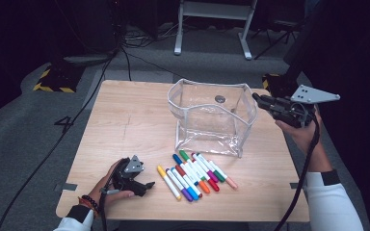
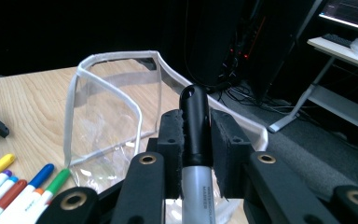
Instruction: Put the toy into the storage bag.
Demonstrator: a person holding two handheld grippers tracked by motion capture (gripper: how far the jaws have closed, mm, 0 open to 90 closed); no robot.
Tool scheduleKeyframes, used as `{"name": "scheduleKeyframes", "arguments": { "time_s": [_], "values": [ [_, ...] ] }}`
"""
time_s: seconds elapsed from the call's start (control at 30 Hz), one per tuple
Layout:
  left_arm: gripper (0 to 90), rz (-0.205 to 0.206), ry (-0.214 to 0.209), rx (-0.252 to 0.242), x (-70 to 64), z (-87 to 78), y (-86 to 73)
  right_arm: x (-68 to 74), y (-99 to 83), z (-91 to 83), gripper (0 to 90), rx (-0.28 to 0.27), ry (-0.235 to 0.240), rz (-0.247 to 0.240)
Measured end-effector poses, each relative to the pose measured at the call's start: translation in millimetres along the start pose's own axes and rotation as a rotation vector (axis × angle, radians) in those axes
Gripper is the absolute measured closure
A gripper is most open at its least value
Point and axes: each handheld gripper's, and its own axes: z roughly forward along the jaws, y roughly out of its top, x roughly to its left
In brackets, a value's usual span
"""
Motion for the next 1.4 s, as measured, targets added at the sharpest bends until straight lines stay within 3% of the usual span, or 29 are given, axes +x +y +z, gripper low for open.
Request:
{"name": "scheduleKeyframes", "arguments": {
  "time_s": [0.3, 0.33, 0.63, 0.83, 0.93, 1.07, 1.17, 1.2, 1.27, 1.37, 1.4],
  "values": [
    [13.2, 0.0, 0.0, 0.001, 0.0, -0.1, 0.0, 4.8, 27.6, 31.5, 74.9, 0.027, 0.037, -0.036],
    [13.2, 0.0, 0.0, 0.001, 0.0, -0.1, 0.0, 5.0, 32.5, 43.1, 74.9, 0.038, 0.05, -0.035],
    [13.2, 0.005, -0.001, 0.002, 0.3, -0.4, -0.3, 12.5, 42.0, 90.0, 74.8, 0.123, 0.069, -0.059],
    [13.2, 0.005, -0.001, 0.002, 0.3, -0.4, -0.3, 12.0, 34.8, 115.3, 74.9, 0.212, 0.084, -0.056],
    [13.2, 0.005, -0.001, 0.002, 0.3, -0.4, -0.3, 8.0, 24.7, 133.3, 74.8, 0.315, 0.084, -0.039],
    [13.2, 0.005, -0.001, 0.002, 0.3, -0.4, -0.3, 5.4, 18.7, 144.3, 74.9, 0.391, 0.072, -0.038],
    [13.2, 0.005, -0.001, 0.002, 0.3, -0.4, -0.3, 4.2, 18.1, 146.5, 74.9, 0.412, 0.073, -0.024],
    [13.2, 0.005, -0.001, 0.002, 0.3, -0.4, -0.3, 2.7, 16.7, 150.5, 74.9, 0.47, 0.085, -0.01],
    [13.2, 0.005, -0.001, 0.002, 0.3, -0.4, -0.3, 2.8, 15.3, 154.1, 74.9, 0.515, 0.086, -0.017],
    [13.2, 0.005, 0.0, 0.001, 0.3, -0.4, -0.3, 5.0, 13.9, 159.2, 74.8, 0.574, 0.123, -0.03],
    [13.2, 0.005, -0.001, 0.001, 0.2, -0.4, -0.3, 7.3, 13.5, 161.4, 74.8, 0.601, 0.16, -0.043]
  ]
}}
